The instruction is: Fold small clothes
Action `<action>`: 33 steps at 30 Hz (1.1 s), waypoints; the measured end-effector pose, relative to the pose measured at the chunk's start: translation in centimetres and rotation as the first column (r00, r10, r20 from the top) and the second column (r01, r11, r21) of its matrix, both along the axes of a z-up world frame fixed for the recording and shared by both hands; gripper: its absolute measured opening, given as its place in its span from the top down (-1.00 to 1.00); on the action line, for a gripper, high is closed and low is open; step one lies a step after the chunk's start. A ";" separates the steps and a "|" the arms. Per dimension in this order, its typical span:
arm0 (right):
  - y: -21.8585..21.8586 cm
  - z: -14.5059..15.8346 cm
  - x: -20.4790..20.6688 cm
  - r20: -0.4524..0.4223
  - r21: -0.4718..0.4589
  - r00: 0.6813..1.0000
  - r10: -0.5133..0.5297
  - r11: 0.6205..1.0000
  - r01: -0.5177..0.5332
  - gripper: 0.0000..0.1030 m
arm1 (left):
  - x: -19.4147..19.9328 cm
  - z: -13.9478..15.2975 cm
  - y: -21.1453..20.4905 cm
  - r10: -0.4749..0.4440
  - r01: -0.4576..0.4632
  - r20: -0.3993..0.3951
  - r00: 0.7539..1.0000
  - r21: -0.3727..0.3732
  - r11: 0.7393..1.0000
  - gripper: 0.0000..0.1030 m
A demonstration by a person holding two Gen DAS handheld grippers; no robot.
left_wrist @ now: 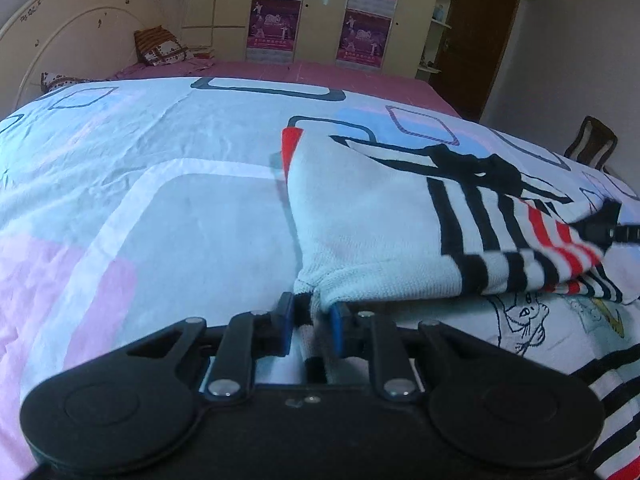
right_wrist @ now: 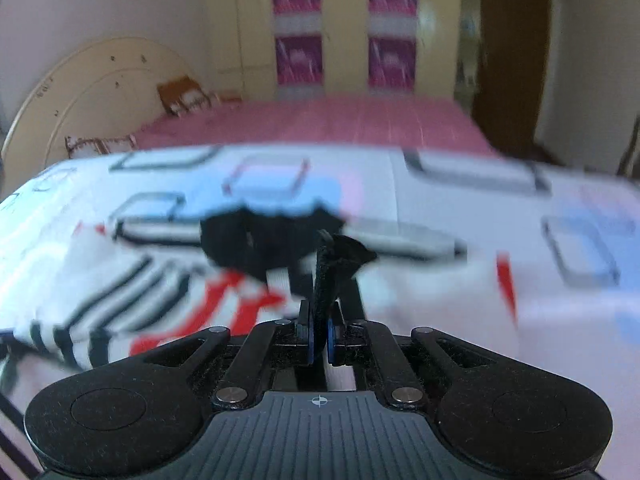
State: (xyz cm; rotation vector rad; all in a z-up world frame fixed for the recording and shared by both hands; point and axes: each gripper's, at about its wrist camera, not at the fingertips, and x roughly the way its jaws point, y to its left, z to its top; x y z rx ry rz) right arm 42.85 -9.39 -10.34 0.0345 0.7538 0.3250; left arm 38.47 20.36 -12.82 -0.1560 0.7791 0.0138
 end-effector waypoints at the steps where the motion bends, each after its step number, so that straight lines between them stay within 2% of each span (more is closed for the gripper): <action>1: -0.6 -0.5 -0.3 -0.013 0.016 1.000 -0.008 1.000 0.008 0.90 | 0.1 0.0 0.1 -0.001 0.001 -0.001 1.000 0.001 1.000 0.63; 6: -1.4 -1.0 -0.7 -0.072 0.085 0.997 -0.042 0.995 0.048 0.90 | 0.1 0.1 0.1 0.005 -0.006 -0.008 1.000 -0.007 1.000 0.64; 10: -3.0 -0.9 -0.3 -0.141 0.189 0.987 -0.075 0.977 0.101 0.87 | 0.2 0.6 0.0 -0.010 0.010 -0.016 1.000 0.011 1.000 0.59; 11: -3.4 -0.5 -0.5 -0.144 0.208 0.986 -0.086 0.971 0.116 0.48 | 0.0 0.8 -0.1 -0.013 0.013 -0.003 1.000 0.017 1.000 0.59; 12: -3.9 -0.1 -0.8 -0.132 0.221 0.986 -0.098 0.967 0.126 -0.18 | -0.1 1.0 -0.2 -0.021 0.020 0.013 1.000 0.018 1.000 0.58; 13: -4.4 0.4 -1.1 -0.105 0.250 0.988 -0.110 0.959 0.133 -0.37 | -0.2 1.1 -0.3 -0.026 0.026 0.025 0.999 0.021 0.999 0.58; 14: -4.8 0.6 -1.2 -0.097 0.278 0.990 -0.104 0.952 0.127 -0.41 | -0.2 1.0 -0.3 -0.031 0.030 0.031 0.999 0.020 0.999 0.58; 17: -4.8 0.3 0.2 -0.156 0.292 0.984 -0.087 0.948 0.130 -0.36 | 0.1 0.6 0.0 -0.020 0.020 0.011 1.000 -0.003 1.000 0.60; 18: -4.6 0.0 0.8 -0.180 0.267 0.980 -0.083 0.955 0.130 0.00 | 0.1 0.5 0.2 -0.005 0.005 0.012 1.000 -0.019 1.000 0.61; 19: -4.3 -0.4 1.3 -0.209 0.242 0.975 -0.076 0.962 0.127 0.24 | 0.0 0.4 0.4 0.014 -0.013 0.017 1.000 -0.039 0.999 0.63; 20: -4.0 -0.7 1.9 -0.228 0.218 0.971 -0.075 0.968 0.126 0.86 | -0.2 0.4 0.7 0.032 -0.030 0.026 0.999 -0.065 0.997 0.63; 21: -3.9 -0.5 2.0 -0.223 0.224 0.973 -0.064 0.968 0.115 0.94 | -0.4 0.4 1.1 0.055 -0.051 0.042 0.998 -0.096 0.994 0.64; 23: -3.9 1.3 1.2 -0.117 0.248 0.992 -0.048 0.966 0.076 0.94 | -0.9 0.3 1.5 0.083 -0.075 0.062 0.995 -0.127 0.989 0.64; 26: -3.7 3.0 -0.2 -0.006 0.244 0.999 -0.036 0.969 0.036 0.94 | -0.8 -0.3 1.1 0.076 -0.071 0.046 0.996 -0.098 0.993 0.64; 27: -3.5 2.5 0.0 -0.022 0.206 0.999 -0.034 0.978 0.037 0.94 | -0.8 -0.4 1.0 0.077 -0.072 0.046 0.996 -0.098 0.993 0.64; 29: -3.0 -0.2 1.0 -0.152 0.117 0.988 -0.032 0.992 0.050 0.94 | -0.6 -0.2 1.0 0.066 -0.063 0.032 0.997 -0.086 0.994 0.54; 30: -3.0 -1.1 1.2 -0.188 0.118 0.982 -0.029 0.992 0.052 0.94 | -0.6 0.0 1.0 0.044 -0.043 0.020 0.999 -0.074 0.996 0.48; 32: -3.4 -0.2 0.6 -0.150 0.112 0.987 -0.062 0.991 0.079 0.91 | -1.2 0.7 1.4 0.025 -0.025 0.006 1.000 -0.051 0.998 0.16; 33: -3.7 0.5 0.1 -0.115 0.107 0.990 -0.086 0.989 0.098 0.53 | -2.0 1.3 1.6 0.032 -0.032 0.022 0.999 -0.025 0.999 -0.25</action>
